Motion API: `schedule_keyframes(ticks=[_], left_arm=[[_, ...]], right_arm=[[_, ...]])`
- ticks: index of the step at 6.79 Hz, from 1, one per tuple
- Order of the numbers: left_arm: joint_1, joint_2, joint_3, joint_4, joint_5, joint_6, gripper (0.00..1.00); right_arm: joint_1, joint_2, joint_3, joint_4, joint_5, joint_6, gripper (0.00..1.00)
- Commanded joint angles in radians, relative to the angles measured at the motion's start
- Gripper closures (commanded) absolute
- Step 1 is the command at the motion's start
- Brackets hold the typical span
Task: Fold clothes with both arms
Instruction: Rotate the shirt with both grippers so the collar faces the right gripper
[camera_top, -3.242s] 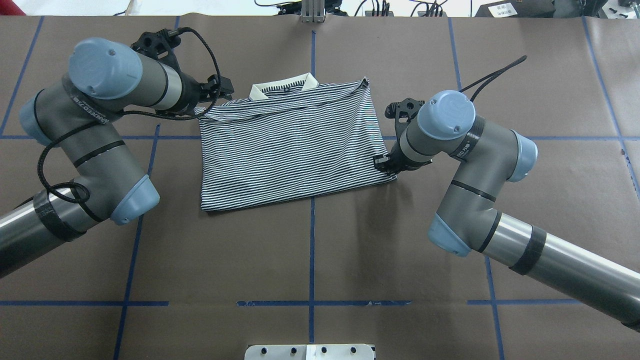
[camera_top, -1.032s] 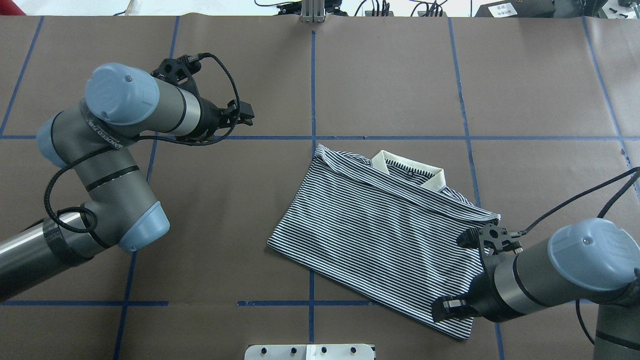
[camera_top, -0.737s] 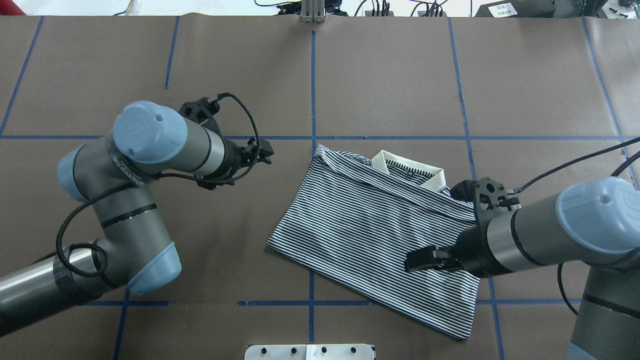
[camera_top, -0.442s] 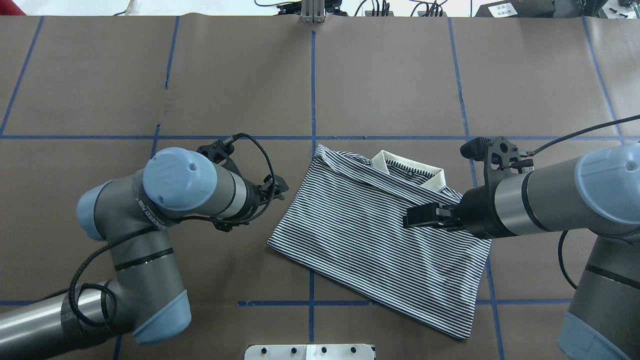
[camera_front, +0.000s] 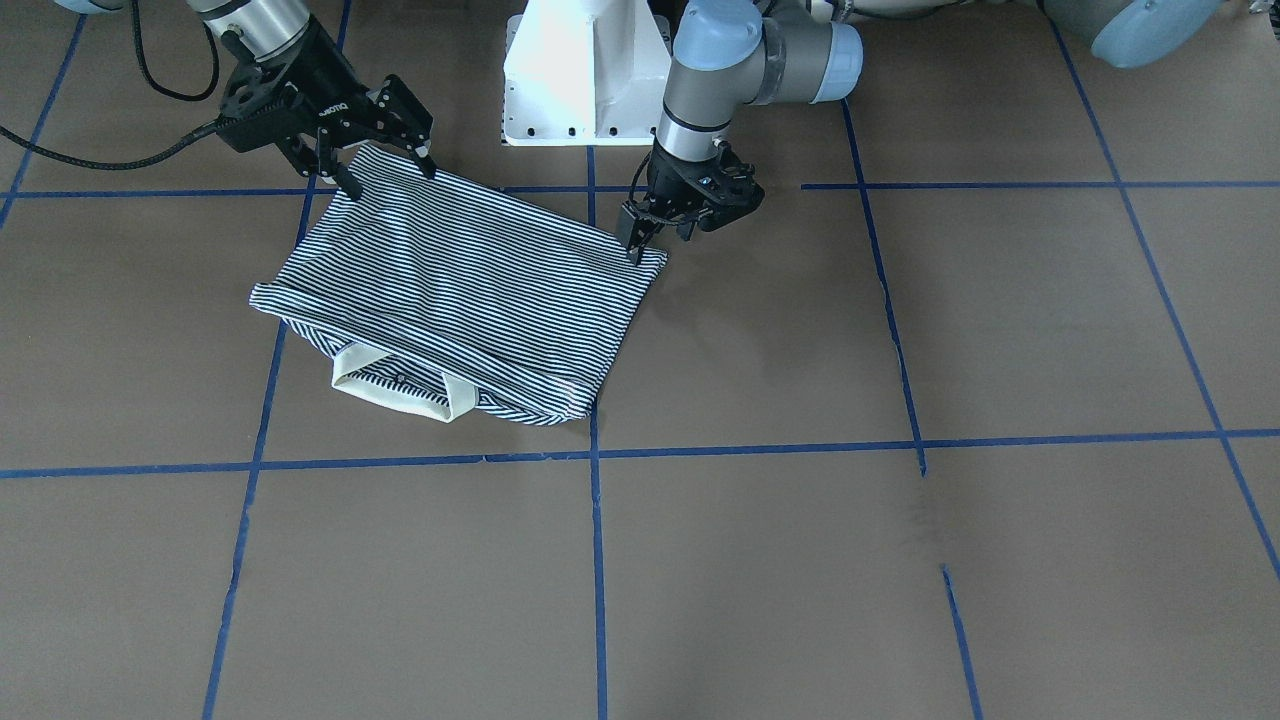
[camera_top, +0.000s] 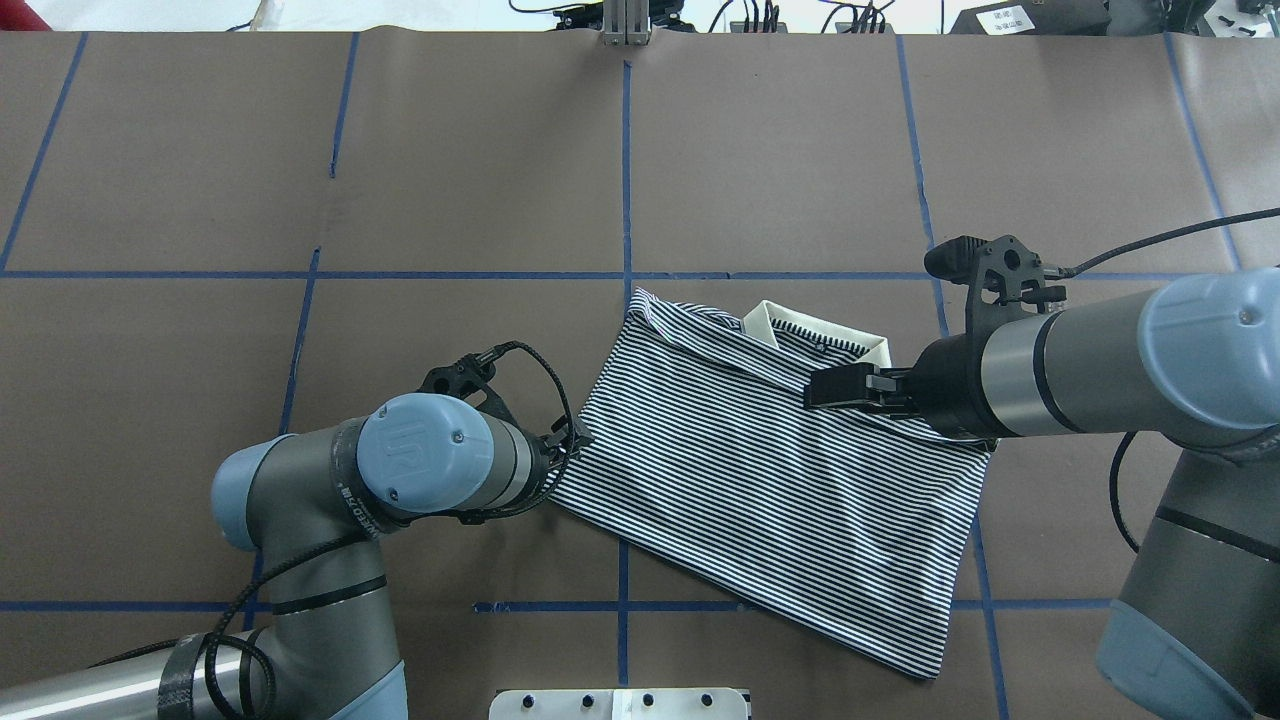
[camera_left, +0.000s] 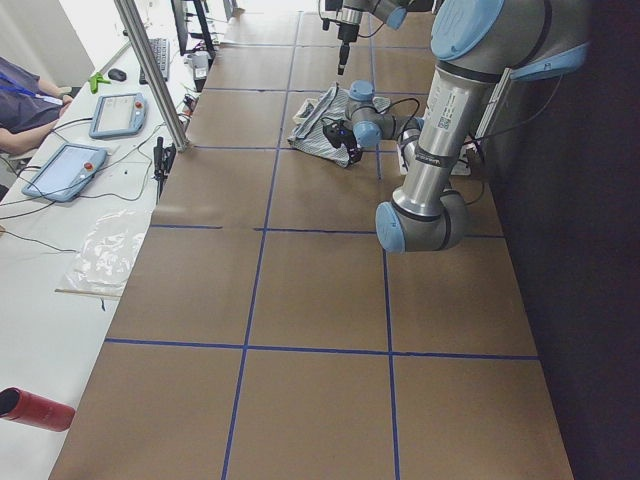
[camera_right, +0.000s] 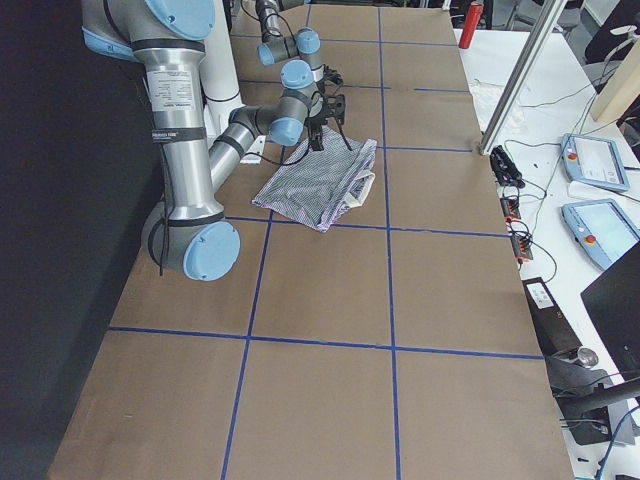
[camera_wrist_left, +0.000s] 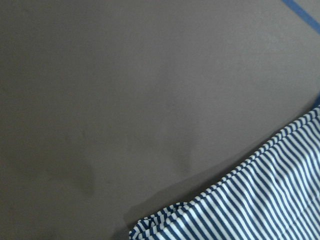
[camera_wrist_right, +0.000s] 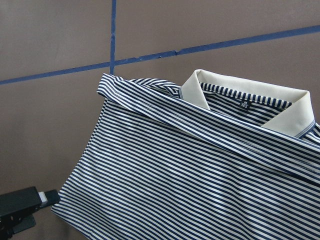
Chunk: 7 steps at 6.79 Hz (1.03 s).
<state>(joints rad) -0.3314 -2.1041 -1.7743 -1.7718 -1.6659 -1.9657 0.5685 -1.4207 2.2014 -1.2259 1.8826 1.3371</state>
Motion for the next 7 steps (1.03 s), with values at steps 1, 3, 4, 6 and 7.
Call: schedule_keyframes(ticks=[1,3,4,6,7], left_arm=[[0.005,-0.002,0.013,0.002,0.031,-0.002,0.19],[0.005,-0.002,0.021,-0.003,0.031,-0.001,0.40],[0.005,-0.002,0.030,-0.003,0.031,0.005,0.48],[0.005,-0.010,0.041,-0.006,0.029,0.011,0.72],[0.005,-0.011,0.039,-0.006,0.029,0.013,0.96]], right_arm=[[0.001,0.011,-0.009,-0.001,-0.007,0.000,0.00],[0.002,0.011,-0.009,-0.003,-0.005,0.000,0.00],[0.002,0.009,-0.009,-0.003,-0.005,0.000,0.00],[0.004,0.009,-0.009,-0.003,-0.004,0.000,0.00],[0.004,0.008,-0.009,-0.003,-0.005,0.000,0.00]])
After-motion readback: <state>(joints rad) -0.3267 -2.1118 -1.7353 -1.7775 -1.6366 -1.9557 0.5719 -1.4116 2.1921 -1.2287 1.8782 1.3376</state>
